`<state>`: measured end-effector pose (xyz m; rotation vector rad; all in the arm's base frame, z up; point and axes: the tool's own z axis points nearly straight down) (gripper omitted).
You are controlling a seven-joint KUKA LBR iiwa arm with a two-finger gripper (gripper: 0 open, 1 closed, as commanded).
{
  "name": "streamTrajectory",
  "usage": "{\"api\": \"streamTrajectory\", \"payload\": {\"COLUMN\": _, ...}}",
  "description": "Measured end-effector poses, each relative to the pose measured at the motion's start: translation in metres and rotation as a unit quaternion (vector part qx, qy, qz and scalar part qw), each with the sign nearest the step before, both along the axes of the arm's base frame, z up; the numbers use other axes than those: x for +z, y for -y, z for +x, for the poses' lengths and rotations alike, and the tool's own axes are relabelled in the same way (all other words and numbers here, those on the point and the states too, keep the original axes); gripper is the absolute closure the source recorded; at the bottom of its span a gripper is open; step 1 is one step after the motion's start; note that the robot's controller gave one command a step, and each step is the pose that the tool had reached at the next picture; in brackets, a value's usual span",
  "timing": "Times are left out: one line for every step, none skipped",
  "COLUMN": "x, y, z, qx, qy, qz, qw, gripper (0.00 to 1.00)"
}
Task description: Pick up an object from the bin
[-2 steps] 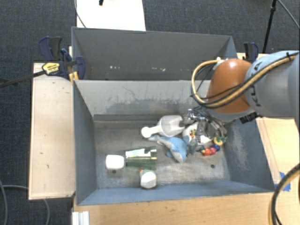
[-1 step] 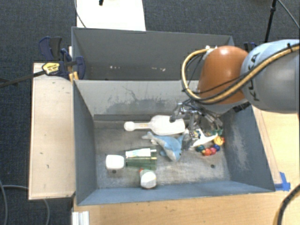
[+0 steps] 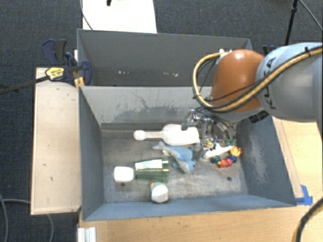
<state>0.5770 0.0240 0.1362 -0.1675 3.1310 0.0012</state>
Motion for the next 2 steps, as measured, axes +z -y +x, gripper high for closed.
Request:
{"api": "streamTrajectory", "payload": {"x": -0.039, "y": -0.036, "z": 0.002, "qx": 0.085, "qy": -0.0029, "qz": -0.001, "qw": 0.9964, "gripper": 0.00}}
{"api": "streamTrajectory", "payload": {"x": -0.058, "y": -0.063, "z": 0.009, "qx": 0.146, "qy": 0.0040, "qz": 0.001, "qw": 0.9893, "gripper": 1.00}}
